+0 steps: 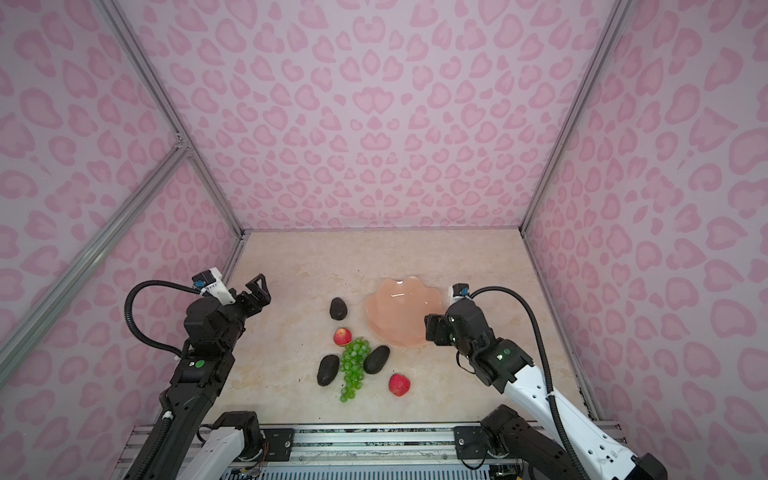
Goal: Place and organize the fake fruits in the fruit bowl
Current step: 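Reach the right gripper to the red fruit nearest the robot and grasp it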
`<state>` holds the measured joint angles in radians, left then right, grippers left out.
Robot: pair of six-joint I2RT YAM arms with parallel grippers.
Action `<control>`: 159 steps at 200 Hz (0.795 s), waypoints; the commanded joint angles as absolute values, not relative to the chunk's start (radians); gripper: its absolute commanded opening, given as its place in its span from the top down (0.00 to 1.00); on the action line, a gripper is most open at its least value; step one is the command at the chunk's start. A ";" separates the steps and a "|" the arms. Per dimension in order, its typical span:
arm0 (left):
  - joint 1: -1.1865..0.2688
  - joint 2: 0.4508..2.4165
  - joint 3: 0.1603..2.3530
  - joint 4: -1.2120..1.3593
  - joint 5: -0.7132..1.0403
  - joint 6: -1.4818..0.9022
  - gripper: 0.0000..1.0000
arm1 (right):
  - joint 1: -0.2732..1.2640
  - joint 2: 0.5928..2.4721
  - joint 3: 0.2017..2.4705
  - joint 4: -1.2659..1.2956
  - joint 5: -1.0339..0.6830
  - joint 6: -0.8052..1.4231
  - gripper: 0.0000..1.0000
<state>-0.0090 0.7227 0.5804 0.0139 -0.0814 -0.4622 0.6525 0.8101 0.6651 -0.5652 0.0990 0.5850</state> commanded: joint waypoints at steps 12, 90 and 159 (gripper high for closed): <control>-0.009 0.710 0.592 -0.061 -0.056 -0.470 0.03 | 0.873 0.749 0.556 -0.749 0.126 0.876 0.16; -0.007 0.679 0.583 -0.080 -0.027 -0.478 0.02 | 1.156 0.976 0.494 -0.391 0.091 1.007 0.16; -0.009 0.639 0.565 -0.089 -0.031 -0.479 0.01 | 1.163 1.178 0.543 -0.313 0.057 1.000 0.24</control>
